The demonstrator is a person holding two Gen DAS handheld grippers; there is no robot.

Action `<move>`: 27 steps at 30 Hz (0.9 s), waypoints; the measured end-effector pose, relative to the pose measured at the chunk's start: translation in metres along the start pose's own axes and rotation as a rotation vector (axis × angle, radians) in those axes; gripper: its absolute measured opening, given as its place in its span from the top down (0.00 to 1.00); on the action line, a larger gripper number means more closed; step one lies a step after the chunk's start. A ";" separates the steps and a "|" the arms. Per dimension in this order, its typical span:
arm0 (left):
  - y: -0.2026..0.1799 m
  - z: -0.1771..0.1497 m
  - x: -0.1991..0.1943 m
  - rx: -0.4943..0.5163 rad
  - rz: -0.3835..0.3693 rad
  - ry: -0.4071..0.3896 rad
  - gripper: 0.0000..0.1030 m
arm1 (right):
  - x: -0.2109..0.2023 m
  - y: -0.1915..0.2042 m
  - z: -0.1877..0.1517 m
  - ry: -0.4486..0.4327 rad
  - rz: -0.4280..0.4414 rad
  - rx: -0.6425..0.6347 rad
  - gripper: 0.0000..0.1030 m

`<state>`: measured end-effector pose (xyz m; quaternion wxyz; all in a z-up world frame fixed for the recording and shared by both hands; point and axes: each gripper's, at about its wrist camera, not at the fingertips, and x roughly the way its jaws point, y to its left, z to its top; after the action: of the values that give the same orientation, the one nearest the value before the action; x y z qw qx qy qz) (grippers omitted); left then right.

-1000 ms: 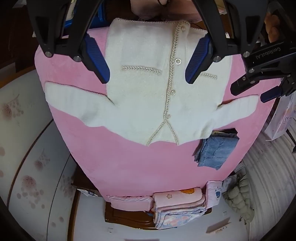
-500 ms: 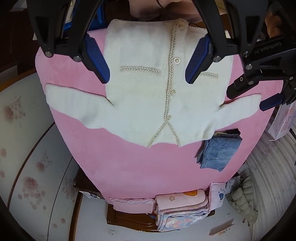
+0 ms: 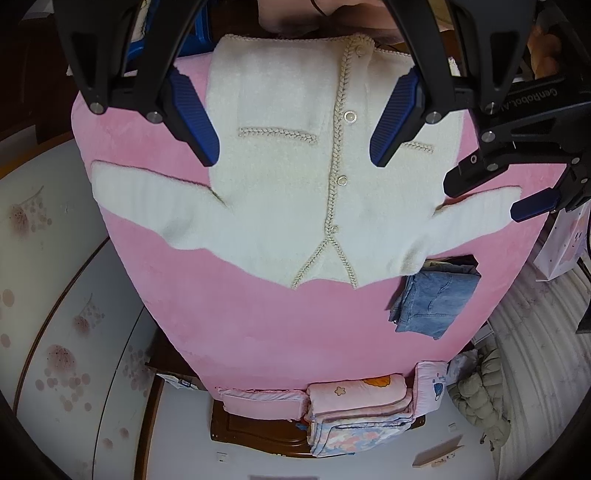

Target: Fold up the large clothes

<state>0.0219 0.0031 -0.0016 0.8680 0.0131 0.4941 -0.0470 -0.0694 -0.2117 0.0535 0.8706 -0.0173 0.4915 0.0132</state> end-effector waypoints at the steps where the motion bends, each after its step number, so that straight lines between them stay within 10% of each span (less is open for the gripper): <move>1: 0.000 0.000 0.000 -0.001 -0.002 0.000 0.05 | 0.000 0.001 0.000 0.000 0.000 0.000 0.18; 27: 0.008 -0.011 0.000 0.002 0.011 0.032 0.05 | 0.007 0.013 -0.009 0.049 -0.014 0.002 0.18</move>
<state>0.0136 0.0123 -0.0071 0.8602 0.0176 0.5078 -0.0426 -0.0740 -0.1987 0.0422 0.8583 -0.0200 0.5127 0.0062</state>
